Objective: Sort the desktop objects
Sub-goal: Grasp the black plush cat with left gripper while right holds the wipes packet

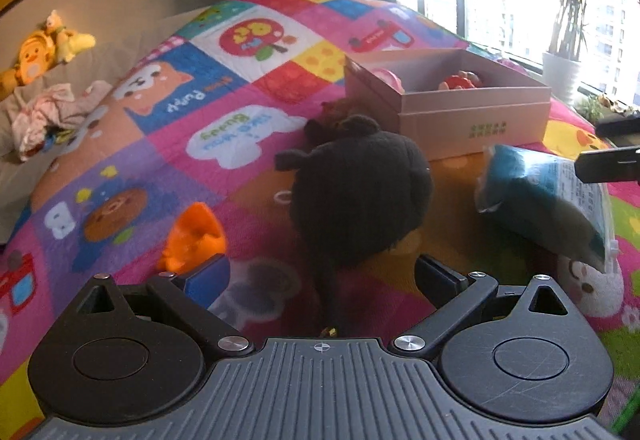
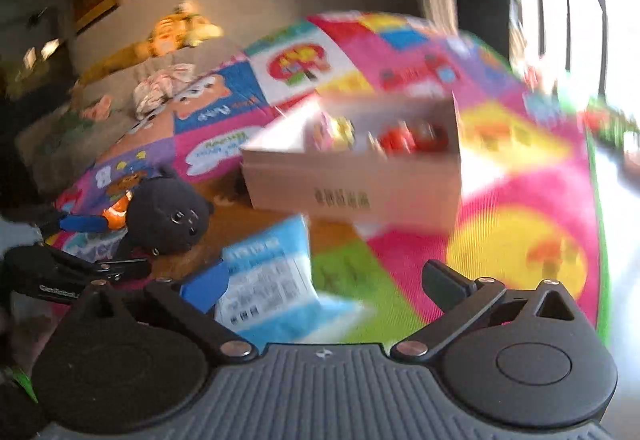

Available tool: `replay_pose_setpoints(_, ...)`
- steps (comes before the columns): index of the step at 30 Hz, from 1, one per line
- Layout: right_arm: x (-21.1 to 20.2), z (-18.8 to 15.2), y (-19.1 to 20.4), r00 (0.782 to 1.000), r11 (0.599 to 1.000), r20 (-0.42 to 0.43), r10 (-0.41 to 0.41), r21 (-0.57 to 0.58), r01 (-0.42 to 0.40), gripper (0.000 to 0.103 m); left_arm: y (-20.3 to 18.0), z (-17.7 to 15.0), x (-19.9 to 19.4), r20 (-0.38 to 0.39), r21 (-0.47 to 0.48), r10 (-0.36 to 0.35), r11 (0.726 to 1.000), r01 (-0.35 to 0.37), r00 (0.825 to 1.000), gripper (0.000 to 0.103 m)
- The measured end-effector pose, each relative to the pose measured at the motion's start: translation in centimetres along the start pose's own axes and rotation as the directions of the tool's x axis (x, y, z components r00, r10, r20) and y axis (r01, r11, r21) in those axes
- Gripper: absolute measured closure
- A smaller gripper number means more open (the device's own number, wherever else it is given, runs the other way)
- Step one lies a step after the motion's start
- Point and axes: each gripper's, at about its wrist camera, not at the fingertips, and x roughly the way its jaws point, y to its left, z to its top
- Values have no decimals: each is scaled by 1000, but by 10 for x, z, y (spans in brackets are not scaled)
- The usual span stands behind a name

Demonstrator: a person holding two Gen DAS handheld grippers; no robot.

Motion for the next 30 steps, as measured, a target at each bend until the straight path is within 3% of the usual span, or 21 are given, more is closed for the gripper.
replay_pose_setpoints(2,-2,10,15,998,991,7,57,-121,-56,0,8,1,-9,16,-26,26,999,-26,1000,2)
replay_pose_setpoints(5,1,27,52,986,924,1,167,-350,-156,0,29,5,-22,47,-109,82,991,-76,996,2)
replay_pose_setpoints(9,33,45,96,965,840,-83,249,-477,-258,2,57,11,-37,76,-214,132,970,-114,988,1)
replay_pose_setpoints(11,56,48,117,961,807,-135,241,-522,-275,8,65,10,-45,85,-234,146,965,-123,986,1)
replay_pose_setpoints(13,79,47,135,972,775,-154,179,-587,-236,12,70,6,-50,92,-240,149,963,-124,985,1)
replay_pose_setpoints(15,100,42,148,972,742,-194,135,-631,-229,32,75,2,-54,93,-247,152,961,-126,984,1)
replay_pose_setpoints(18,109,50,155,950,773,-276,148,-566,-285,35,83,-2,-55,89,-268,177,952,-148,980,1)
replay_pose_setpoints(20,101,68,145,901,821,-339,272,-407,-401,35,89,-4,-58,92,-285,189,946,-156,978,1)
replay_pose_setpoints(21,97,79,136,857,835,-369,361,-281,-473,35,91,-4,-59,96,-292,195,943,-159,976,1)
replay_pose_setpoints(22,95,87,127,813,832,-389,433,-173,-526,35,94,-4,-60,102,-299,199,940,-161,975,1)
replay_pose_setpoints(23,94,93,116,756,815,-403,516,-42,-578,35,95,-3,-61,109,-307,202,938,-160,973,1)
replay_pose_setpoints(26,102,83,95,641,760,-425,639,220,-611,35,97,-1,-62,124,-318,198,936,-150,972,1)
replay_pose_setpoints(27,106,74,92,618,754,-443,649,266,-600,35,96,-1,-61,123,-315,197,937,-150,973,1)
replay_pose_setpoints(28,111,64,92,612,763,-463,641,291,-578,35,95,0,-60,119,-309,198,939,-153,973,1)
replay_pose_setpoints(30,115,50,88,654,809,-483,582,266,-524,32,93,1,-61,117,-298,199,942,-157,973,1)
